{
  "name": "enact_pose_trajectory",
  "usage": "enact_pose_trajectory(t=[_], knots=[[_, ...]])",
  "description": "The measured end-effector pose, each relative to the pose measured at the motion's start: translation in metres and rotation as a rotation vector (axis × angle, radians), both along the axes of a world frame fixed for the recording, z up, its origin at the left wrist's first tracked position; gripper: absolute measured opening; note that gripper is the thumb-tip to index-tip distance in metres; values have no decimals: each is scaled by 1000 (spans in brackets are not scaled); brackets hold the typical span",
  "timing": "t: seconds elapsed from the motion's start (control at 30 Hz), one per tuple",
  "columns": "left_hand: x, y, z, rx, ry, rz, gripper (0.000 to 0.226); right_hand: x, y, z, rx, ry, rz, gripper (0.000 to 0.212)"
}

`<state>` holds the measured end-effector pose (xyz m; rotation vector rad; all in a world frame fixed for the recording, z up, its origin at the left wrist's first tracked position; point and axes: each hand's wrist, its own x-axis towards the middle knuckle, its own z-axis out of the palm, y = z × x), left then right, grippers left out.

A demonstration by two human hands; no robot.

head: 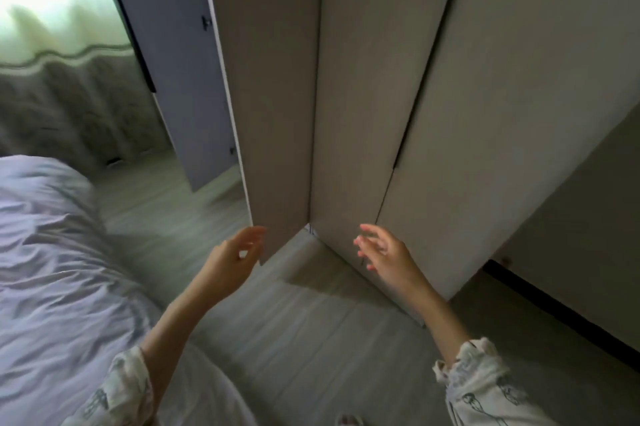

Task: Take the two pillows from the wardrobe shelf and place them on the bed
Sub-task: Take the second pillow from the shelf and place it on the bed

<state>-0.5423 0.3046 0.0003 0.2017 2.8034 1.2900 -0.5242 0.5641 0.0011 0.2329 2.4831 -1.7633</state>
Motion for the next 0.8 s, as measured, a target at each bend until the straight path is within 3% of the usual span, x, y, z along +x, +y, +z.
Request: enact_pose_trajectory(t=[0.33, 0.5, 0.8], knots=[[-91, -39, 9, 118, 103, 586, 23, -207, -64, 4, -80, 7, 381, 30], [-111, -65, 13, 105, 84, 737, 26, -281, -117, 5, -83, -5, 550, 23], [-162, -162, -23, 121, -10, 947, 27, -369, -258, -31, -16, -119, 786, 31]])
